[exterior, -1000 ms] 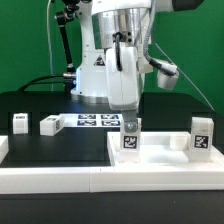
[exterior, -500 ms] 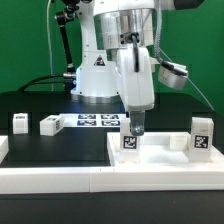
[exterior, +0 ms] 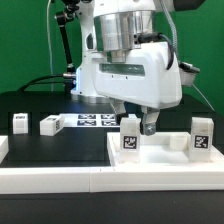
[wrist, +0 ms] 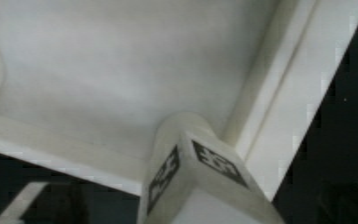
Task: Assemble square table
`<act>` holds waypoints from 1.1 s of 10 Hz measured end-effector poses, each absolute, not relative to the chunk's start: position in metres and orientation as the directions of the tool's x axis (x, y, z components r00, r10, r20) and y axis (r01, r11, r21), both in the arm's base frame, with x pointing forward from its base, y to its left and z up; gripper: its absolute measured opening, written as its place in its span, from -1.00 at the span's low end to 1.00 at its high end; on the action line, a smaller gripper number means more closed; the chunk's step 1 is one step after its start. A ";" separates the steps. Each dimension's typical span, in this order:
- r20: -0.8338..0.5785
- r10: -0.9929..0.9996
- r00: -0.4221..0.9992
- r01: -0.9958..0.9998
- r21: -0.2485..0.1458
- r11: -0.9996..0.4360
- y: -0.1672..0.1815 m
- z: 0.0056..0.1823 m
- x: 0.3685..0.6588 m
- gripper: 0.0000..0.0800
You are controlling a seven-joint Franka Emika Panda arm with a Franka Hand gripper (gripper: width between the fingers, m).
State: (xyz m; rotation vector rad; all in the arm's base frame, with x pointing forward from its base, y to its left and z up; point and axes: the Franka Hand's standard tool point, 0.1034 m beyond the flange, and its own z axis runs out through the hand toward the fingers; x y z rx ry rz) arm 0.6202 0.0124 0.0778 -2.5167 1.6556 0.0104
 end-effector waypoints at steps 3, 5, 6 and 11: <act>-0.087 -0.918 0.387 -0.919 -0.111 -0.377 0.032 0.090 0.609 0.62; -0.095 -0.922 0.376 -0.925 -0.106 -0.366 0.040 0.094 0.601 0.62; -0.094 -0.921 0.379 -0.923 -0.105 -0.369 0.039 0.093 0.601 0.62; -0.108 -0.943 0.313 -0.948 -0.087 -0.305 0.042 0.090 0.592 0.62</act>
Offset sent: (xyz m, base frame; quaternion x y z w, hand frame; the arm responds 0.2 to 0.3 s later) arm -0.0260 0.0171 0.0134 -0.0050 -0.0012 0.0494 0.9988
